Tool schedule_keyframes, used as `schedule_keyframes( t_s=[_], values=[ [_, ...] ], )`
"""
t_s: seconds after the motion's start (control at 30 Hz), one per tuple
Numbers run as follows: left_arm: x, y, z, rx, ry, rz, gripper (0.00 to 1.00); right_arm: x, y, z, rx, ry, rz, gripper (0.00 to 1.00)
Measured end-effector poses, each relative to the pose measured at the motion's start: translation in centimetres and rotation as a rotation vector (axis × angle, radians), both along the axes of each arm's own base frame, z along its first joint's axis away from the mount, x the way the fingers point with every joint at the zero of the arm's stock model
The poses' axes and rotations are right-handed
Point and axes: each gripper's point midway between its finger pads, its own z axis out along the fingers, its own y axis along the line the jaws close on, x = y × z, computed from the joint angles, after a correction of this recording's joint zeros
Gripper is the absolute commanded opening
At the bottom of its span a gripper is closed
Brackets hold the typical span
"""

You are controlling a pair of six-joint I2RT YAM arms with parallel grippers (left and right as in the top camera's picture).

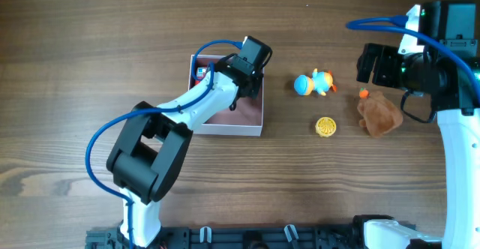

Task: Pack container

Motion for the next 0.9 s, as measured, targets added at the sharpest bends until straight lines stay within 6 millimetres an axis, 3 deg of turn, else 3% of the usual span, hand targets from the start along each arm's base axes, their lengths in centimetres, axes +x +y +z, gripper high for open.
schedule_keyframes(
  t_s=[0.07, 0.1, 0.23, 0.3, 0.33, 0.43, 0.5, 0.57, 0.67, 0.8, 0.9],
  values=[
    [-0.6, 0.2, 1.4, 0.004, -0.002, -0.006, 0.52, 0.0, 0.0, 0.0, 0.000, 0.002, 0.000, 1.00],
    [-0.9, 0.5, 3.0, 0.000, -0.016, -0.005, 0.65, 0.0, 0.0, 0.0, 0.000, 0.002, 0.000, 1.00],
    [-2.3, 3.1, 12.0, -0.062, -0.116, 0.029, 0.93, -0.1, 0.4, -0.1, 0.018, 0.005, 0.010, 1.00],
    [-3.2, 6.6, 16.8, -0.094, -0.174, 0.086, 1.00, -0.8, 0.5, -0.5, 0.039, 0.037, -0.010, 1.00],
    [-4.1, 9.5, 19.1, -0.099, -0.196, 0.135, 1.00, -0.9, 0.6, -0.5, 0.055, 0.044, -0.035, 1.00],
    [-5.7, 16.3, 21.9, -0.145, -0.202, 0.281, 1.00, -0.4, 2.1, -0.2, 0.129, 0.016, -0.114, 1.00],
    [-6.2, 20.3, 22.9, -0.190, -0.205, 0.390, 1.00, 1.1, 4.0, 0.5, 0.207, -0.038, -0.170, 1.00],
    [-6.3, 22.6, 22.9, -0.225, -0.198, 0.469, 1.00, 3.3, 5.4, 0.6, 0.291, -0.083, -0.240, 1.00],
    [-6.2, 24.7, 22.8, -0.247, -0.195, 0.539, 1.00, 7.0, 6.8, -2.7, 0.370, -0.029, -0.332, 1.00],
    [-5.7, 25.0, 22.5, -0.260, -0.194, 0.545, 1.00, 8.6, 7.9, -11.1, 0.450, 0.217, -0.606, 1.00],
    [-5.4, 24.9, 22.1, -0.260, -0.183, 0.545, 1.00, 8.9, 9.0, -16.1, 0.487, 0.368, -0.735, 1.00]
  ],
)
